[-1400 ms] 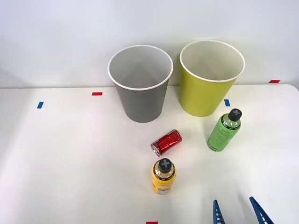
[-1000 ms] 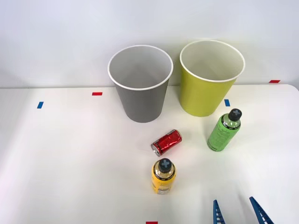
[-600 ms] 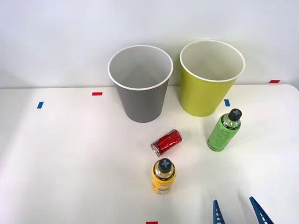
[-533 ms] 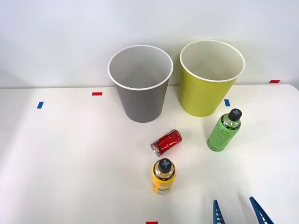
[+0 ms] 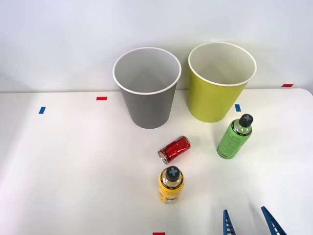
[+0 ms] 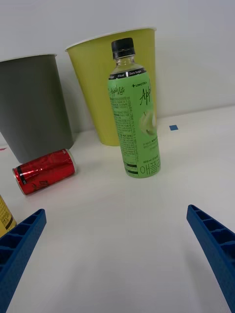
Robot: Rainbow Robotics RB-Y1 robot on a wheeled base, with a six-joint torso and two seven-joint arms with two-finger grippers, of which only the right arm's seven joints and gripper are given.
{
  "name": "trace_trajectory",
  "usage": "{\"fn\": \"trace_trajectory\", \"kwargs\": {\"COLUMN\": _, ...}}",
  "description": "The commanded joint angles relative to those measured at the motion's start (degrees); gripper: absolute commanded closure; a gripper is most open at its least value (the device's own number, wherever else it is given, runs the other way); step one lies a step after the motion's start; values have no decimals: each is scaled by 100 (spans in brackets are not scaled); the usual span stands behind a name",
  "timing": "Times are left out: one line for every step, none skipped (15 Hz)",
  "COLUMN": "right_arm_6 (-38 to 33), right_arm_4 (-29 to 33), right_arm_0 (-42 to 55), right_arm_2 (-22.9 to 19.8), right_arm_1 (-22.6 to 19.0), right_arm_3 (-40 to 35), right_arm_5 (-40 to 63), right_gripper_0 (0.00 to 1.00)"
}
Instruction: Put cans in the gray bin, plastic bottles in the light green bin
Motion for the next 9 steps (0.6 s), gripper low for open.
{"fn": "trace_trajectory", "kwargs": {"right_arm_6": 0, "right_arm_4": 0, "right_arm_0": 0, "right_arm_2": 0, "right_arm_1": 0, "right_arm_3": 0, "right_arm_5": 0, "right_gripper_0": 0}}
{"fn": "trace_trajectory", "kwargs": {"right_arm_6": 0, "right_arm_4": 0, "right_arm_0": 0, "right_arm_2": 0, "right_arm_1": 0, "right_arm_3": 0, "right_arm_5": 0, "right_gripper_0": 0}}
{"fn": "trace_trajectory", "kwargs": {"right_arm_6": 0, "right_arm_4": 0, "right_arm_0": 0, "right_arm_2": 0, "right_arm_1": 0, "right_arm_3": 0, "right_arm_5": 0, "right_gripper_0": 0}}
{"fn": "trace_trajectory", "kwargs": {"right_arm_6": 0, "right_arm_4": 0, "right_arm_0": 0, "right_arm_2": 0, "right_arm_1": 0, "right_arm_3": 0, "right_arm_5": 0, "right_gripper_0": 0}}
{"fn": "trace_trajectory", "kwargs": {"right_arm_6": 0, "right_arm_4": 0, "right_arm_0": 0, "right_arm_2": 0, "right_arm_1": 0, "right_arm_3": 0, "right_arm_5": 0, "right_gripper_0": 0}}
{"fn": "trace_trajectory", "kwargs": {"right_arm_6": 0, "right_arm_4": 0, "right_arm_0": 0, "right_arm_2": 0, "right_arm_1": 0, "right_arm_3": 0, "right_arm_5": 0, "right_gripper_0": 0}}
{"fn": "trace_trajectory", "kwargs": {"right_arm_6": 0, "right_arm_4": 0, "right_arm_0": 0, "right_arm_2": 0, "right_arm_1": 0, "right_arm_3": 0, "right_arm_5": 0, "right_gripper_0": 0}}
{"fn": "trace_trajectory", "kwargs": {"right_arm_6": 0, "right_arm_4": 0, "right_arm_0": 0, "right_arm_2": 0, "right_arm_1": 0, "right_arm_3": 0, "right_arm_5": 0, "right_gripper_0": 0}}
{"fn": "trace_trajectory", "kwargs": {"right_arm_6": 0, "right_arm_4": 0, "right_arm_0": 0, "right_arm_2": 0, "right_arm_1": 0, "right_arm_3": 0, "right_arm_5": 0, "right_gripper_0": 0}}
